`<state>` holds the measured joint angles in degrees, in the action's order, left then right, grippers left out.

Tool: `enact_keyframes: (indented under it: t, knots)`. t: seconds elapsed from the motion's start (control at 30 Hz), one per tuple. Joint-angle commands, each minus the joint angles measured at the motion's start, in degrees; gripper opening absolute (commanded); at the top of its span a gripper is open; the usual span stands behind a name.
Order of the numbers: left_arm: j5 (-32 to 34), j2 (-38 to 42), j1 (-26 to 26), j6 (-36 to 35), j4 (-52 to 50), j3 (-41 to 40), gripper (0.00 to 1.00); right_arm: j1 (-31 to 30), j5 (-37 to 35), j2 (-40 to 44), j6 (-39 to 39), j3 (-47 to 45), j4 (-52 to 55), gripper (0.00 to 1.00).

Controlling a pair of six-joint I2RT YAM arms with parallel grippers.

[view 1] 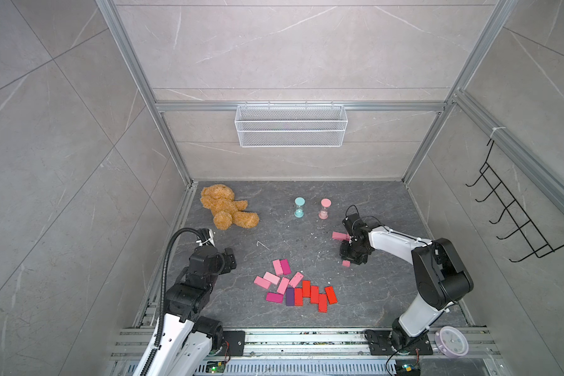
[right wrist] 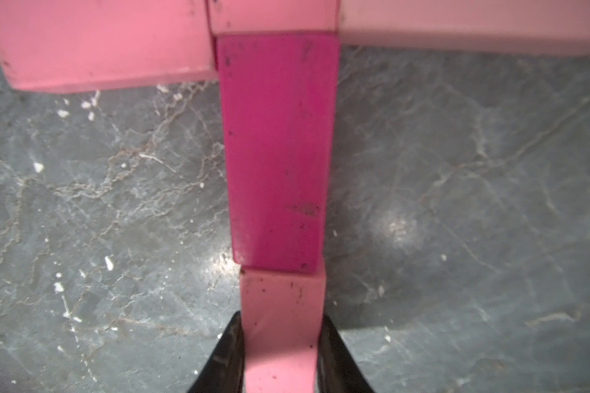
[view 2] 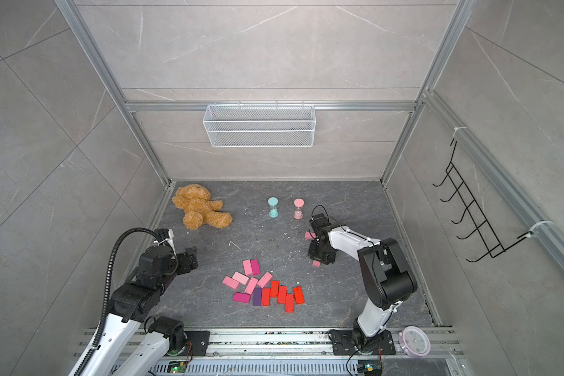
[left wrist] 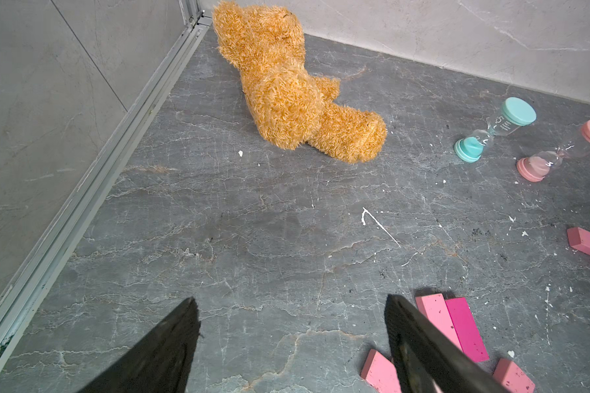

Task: Assemble the letter t with building blocks
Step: Assemble the building block at the center of the board.

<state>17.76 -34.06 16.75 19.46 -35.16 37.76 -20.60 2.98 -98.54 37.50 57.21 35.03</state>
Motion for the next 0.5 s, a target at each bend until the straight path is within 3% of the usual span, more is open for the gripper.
enact_keyframes:
  t: [0.0, 0.47]
  knots:
    - [0.52, -0.04, 0.14, -0.62, -0.11, 1.56, 0.88, 0.32, -1.36, -3.02, -0.93, -1.48, -0.26, 0.35]
    - [0.47, 0.14, 0.19, -0.48, -0.18, 1.55, 0.88, 0.37, -2.01, -3.23, -2.51, -1.13, 0.15, 0.37]
